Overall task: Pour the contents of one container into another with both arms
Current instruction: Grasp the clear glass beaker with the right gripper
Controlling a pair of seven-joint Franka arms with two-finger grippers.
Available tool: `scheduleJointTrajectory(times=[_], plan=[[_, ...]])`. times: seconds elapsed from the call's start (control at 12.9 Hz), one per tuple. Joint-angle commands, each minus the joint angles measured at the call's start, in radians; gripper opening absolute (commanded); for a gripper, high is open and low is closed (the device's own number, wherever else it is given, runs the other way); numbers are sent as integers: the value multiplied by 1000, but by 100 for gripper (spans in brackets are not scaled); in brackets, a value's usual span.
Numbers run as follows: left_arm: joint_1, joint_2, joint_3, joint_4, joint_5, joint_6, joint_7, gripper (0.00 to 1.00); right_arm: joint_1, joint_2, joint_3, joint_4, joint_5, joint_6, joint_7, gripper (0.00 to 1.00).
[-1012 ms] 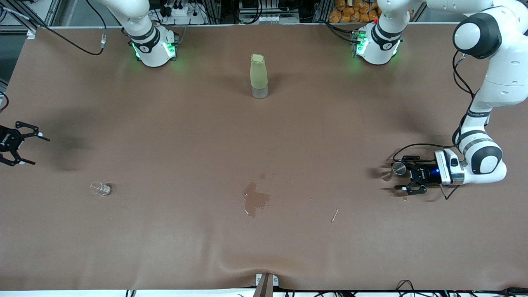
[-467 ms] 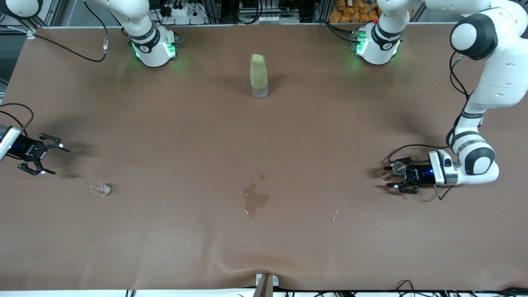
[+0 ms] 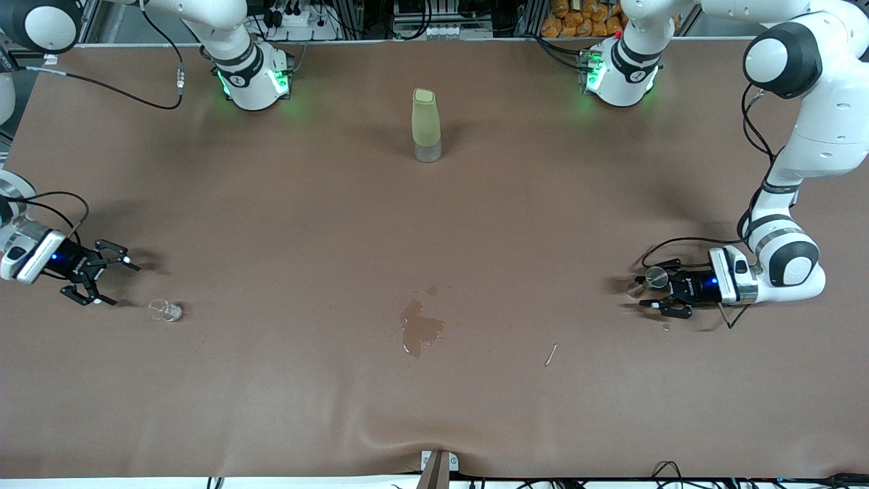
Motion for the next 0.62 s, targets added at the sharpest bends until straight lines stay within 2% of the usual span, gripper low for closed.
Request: scheduleJointTrajectory(times=[0.0, 0.16, 0.31, 0.47, 0.54], plan=[[-1, -6, 2, -10, -21, 0, 25, 48, 12, 28, 0, 11, 55, 6, -28, 100], [-1, -10, 2, -10, -21, -4, 20, 46, 32, 58, -1, 13, 136, 10, -100, 100], [-1, -10, 2, -10, -21, -6, 19, 39, 47, 70, 0, 15, 170, 21, -113, 100], [-2, -9, 2, -9, -18, -6, 27, 22, 63, 75, 0, 15, 207, 26, -114, 100], [-1, -7, 2, -10, -18, -6, 25, 12, 67, 88, 0, 15, 256, 24, -117, 100]])
